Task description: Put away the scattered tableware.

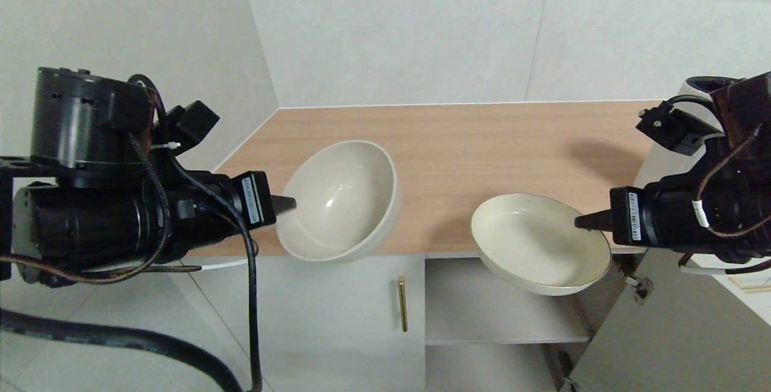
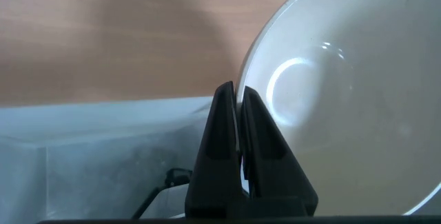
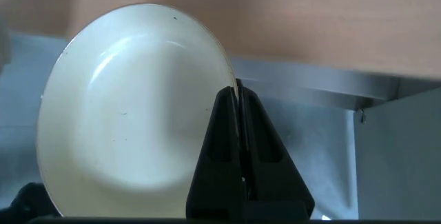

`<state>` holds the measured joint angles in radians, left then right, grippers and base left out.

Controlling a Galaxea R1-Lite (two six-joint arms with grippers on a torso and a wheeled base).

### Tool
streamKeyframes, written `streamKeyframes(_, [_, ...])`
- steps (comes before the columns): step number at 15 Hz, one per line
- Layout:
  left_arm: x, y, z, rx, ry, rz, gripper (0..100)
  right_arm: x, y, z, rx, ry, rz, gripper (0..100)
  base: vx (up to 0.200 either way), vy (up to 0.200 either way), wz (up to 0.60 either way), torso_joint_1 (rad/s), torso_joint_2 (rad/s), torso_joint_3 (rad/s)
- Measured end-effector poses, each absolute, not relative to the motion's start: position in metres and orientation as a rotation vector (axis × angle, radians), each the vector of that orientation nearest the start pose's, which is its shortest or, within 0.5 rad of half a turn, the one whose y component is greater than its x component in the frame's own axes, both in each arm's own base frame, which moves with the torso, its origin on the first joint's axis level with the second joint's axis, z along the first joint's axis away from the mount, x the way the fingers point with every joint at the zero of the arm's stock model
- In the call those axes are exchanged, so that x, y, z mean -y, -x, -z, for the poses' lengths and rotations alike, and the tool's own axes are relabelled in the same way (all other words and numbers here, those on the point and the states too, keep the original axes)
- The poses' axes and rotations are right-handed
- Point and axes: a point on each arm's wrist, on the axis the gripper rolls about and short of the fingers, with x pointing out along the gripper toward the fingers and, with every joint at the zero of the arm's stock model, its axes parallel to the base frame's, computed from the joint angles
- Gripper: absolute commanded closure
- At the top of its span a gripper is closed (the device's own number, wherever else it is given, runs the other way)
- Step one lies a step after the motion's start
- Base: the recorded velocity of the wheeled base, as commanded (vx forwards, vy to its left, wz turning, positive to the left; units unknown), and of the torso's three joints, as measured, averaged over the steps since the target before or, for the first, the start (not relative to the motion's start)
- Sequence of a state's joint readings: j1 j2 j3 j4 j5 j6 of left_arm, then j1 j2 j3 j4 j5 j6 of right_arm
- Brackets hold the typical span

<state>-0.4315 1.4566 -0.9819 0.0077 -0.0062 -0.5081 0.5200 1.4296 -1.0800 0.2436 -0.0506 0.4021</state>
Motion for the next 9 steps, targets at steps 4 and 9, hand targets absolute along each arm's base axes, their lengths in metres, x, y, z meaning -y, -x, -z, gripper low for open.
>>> streamKeyframes(4, [0.103, -0.220, -0.235, -0.581, 0.386, 0.300, 100, -0.108, -0.189, -0.245, -0.673, -0.194, -0.389, 100, -0.100, 0.000, 0.00, 0.002, 0.00, 0.002])
streamKeyframes(9, [0.105, -0.219, -0.232, -0.593, 0.379, 0.305, 100, -0.106, -0.185, -0.242, -0.672, -0.162, -0.395, 100, -0.080, 0.000, 0.00, 0.005, 0.00, 0.001])
